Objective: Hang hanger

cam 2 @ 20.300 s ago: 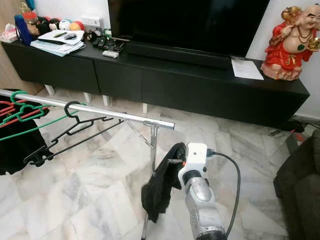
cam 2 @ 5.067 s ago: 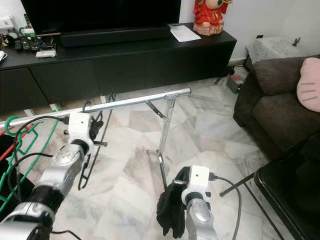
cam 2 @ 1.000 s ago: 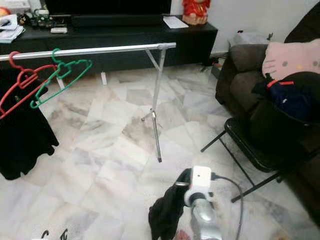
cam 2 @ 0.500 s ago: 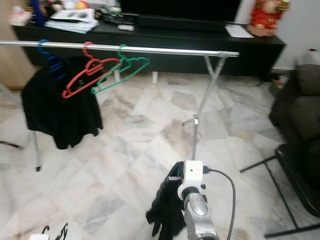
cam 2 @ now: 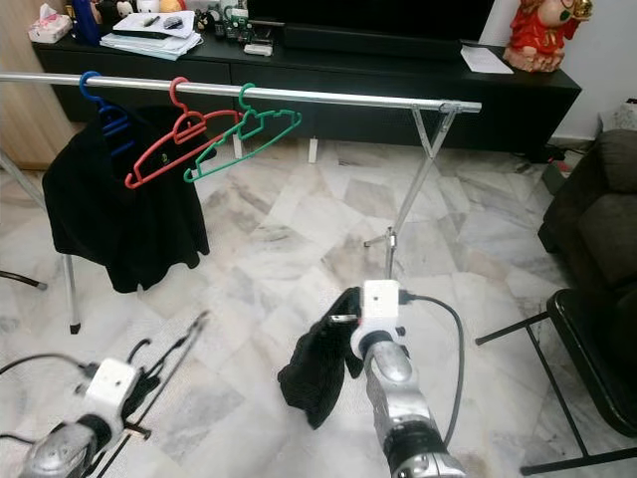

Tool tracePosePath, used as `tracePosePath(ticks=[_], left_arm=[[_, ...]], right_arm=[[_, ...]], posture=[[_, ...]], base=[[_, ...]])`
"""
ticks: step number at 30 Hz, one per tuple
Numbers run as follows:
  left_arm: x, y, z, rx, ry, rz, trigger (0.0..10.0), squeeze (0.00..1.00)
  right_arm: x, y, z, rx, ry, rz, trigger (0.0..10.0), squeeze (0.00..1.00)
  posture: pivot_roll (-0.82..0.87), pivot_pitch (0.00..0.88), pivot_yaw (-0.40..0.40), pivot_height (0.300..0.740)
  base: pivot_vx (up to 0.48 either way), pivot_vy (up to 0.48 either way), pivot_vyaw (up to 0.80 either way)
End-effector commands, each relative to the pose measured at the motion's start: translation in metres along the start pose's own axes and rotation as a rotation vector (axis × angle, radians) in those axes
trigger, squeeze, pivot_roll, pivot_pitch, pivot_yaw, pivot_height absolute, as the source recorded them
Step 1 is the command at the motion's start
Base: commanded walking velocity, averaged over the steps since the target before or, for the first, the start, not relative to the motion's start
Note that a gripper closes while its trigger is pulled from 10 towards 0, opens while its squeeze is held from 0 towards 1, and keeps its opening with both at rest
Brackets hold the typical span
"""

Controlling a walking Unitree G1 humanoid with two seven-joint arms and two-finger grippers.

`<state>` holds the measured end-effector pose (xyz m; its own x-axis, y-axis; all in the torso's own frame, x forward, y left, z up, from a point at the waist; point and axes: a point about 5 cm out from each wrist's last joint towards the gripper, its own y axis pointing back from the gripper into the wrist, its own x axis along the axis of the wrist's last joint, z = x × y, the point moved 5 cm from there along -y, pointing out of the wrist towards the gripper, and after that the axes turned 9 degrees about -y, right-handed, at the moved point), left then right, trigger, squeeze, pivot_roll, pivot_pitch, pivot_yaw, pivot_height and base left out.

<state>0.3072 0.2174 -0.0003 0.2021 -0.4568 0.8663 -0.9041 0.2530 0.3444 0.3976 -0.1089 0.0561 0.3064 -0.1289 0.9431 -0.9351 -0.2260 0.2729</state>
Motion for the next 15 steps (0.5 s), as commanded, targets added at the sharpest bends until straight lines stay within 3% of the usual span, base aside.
tracePosePath(ticks=[1,6,10,15], left_arm=[[0.017,-0.002,0.004,-0.095,-0.045,0.048,10.0,0.00],[0.043,0.001,0.016,-0.339,-0.183,0.070,10.0,0.00],[0.047,0.013,0.027,-0.510,-0.293,0.021,10.0,0.00],[0.050,0.024,0.034,-0.613,-0.344,-0.021,10.0,0.00]], right_arm=[[-0.003,-0.002,-0.003,0.021,0.045,-0.046,10.0,0.00],[0.004,-0.007,-0.003,0.028,0.126,-0.076,10.0,0.00],[0.010,-0.008,-0.002,0.026,0.143,-0.072,10.0,0.00],[0.011,-0.009,-0.001,0.027,0.150,-0.077,10.0,0.00]], posture=[[0.03,0.130,-0.066,0.740],[0.03,0.123,-0.066,0.740],[0.03,0.118,-0.066,0.740],[0.03,0.110,-0.066,0.740]], base=[[0.000,0.000,0.00],[0.000,0.000,0.00],[0.000,0.000,0.00],[0.000,0.000,0.00]])
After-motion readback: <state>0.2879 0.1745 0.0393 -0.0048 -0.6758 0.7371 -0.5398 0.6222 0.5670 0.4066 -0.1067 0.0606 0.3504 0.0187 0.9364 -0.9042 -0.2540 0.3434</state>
